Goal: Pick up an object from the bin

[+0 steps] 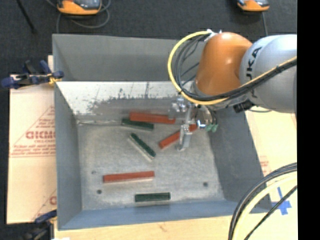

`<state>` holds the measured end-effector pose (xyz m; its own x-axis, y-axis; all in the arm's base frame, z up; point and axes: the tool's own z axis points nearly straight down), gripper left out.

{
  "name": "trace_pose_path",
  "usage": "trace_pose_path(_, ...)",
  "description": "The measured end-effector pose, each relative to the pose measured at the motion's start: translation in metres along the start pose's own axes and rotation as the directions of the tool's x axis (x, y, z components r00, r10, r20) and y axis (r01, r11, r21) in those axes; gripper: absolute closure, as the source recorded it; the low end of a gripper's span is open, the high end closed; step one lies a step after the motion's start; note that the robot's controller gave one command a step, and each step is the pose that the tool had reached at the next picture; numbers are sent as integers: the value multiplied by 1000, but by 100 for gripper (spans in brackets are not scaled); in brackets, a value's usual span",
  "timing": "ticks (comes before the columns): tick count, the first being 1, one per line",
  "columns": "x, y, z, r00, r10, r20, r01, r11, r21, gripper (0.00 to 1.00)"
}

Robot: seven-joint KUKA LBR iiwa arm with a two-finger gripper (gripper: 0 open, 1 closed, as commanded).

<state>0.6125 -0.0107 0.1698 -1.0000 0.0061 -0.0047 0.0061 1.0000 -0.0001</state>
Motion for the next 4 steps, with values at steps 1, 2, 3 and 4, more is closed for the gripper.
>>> trace_pose_path(1,-5,-27,103,994,-108,-7,108,994,1,0)
trace_pose_path(2,-7,-28,102,994,-105,-1,105,994,1,0)
trace_pose_path(3,-8,-29,101,995,-103,2,103,995,1,0)
trace_pose_path(4,-10,-29,100,995,-101,3,101,995,1,0)
